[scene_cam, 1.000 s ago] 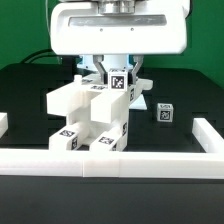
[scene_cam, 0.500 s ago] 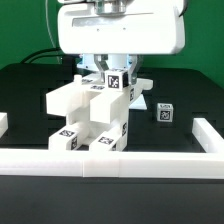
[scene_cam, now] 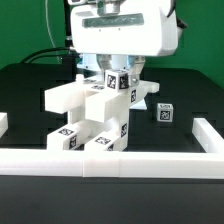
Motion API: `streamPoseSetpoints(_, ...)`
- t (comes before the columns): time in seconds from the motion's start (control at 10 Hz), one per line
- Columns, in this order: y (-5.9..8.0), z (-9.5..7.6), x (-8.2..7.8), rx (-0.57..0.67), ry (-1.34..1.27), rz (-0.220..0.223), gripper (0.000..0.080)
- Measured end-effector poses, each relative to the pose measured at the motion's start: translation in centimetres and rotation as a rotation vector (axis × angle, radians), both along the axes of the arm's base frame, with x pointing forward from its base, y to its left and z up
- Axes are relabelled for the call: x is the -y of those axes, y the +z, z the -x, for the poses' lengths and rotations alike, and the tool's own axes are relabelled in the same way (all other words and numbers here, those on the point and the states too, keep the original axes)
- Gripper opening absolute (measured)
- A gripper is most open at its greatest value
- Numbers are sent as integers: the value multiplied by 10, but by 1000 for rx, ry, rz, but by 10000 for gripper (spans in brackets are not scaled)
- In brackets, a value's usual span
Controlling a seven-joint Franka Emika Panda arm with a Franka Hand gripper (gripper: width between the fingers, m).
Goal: Assemble chair
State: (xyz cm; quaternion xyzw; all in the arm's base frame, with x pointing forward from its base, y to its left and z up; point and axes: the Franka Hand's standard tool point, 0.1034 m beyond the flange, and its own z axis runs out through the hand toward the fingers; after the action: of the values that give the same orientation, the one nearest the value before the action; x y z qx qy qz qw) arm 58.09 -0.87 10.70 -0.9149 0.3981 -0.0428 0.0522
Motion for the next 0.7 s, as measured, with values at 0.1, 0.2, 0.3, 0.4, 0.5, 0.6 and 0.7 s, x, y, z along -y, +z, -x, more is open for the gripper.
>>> streamPoseSetpoints(0.1, 2, -2, -2, 7, 48, 6, 547)
streamPoseSetpoints(0.2, 4, -5, -2, 19, 143, 17, 618)
streamPoseSetpoints(0.3, 5, -6, -3, 27, 223, 27, 640)
streamPoseSetpoints(0.4, 4, -6, -2, 30, 299, 37, 640)
streamPoseSetpoints(0.5, 4, -6, -2, 35, 379, 47, 648)
streamPoseSetpoints(0.6, 5, -6, -2, 39, 465, 60, 648)
streamPoseSetpoints(0.7, 5, -6, 0, 44, 585, 81, 649)
